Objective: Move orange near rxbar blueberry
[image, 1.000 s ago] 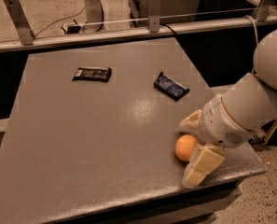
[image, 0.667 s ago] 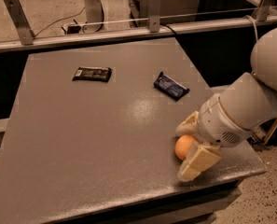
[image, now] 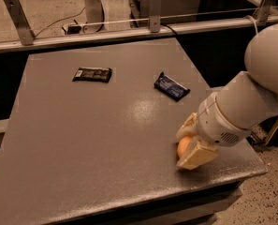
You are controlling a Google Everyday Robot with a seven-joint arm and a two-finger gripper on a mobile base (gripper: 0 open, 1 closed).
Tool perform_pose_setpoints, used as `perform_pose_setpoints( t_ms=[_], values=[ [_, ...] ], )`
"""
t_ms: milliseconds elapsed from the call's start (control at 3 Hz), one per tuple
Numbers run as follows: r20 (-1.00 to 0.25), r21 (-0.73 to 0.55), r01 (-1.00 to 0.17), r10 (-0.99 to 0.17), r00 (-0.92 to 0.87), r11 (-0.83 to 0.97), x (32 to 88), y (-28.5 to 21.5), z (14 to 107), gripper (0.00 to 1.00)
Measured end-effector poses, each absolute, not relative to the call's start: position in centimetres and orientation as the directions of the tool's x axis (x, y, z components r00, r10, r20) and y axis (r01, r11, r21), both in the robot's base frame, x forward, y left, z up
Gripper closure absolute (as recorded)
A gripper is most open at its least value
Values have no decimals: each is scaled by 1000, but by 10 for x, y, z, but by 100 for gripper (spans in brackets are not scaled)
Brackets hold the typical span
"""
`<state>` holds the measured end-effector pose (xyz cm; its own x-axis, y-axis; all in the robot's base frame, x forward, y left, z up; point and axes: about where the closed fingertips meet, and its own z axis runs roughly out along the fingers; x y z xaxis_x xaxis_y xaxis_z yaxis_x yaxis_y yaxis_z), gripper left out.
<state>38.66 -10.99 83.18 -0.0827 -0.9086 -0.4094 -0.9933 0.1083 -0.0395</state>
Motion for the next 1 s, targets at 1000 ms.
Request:
perform_pose_setpoints(
  t_ms=[1000],
  values=[
    [-543,-203,-941,-831,-120,269,519,-120,891,100]
  ],
)
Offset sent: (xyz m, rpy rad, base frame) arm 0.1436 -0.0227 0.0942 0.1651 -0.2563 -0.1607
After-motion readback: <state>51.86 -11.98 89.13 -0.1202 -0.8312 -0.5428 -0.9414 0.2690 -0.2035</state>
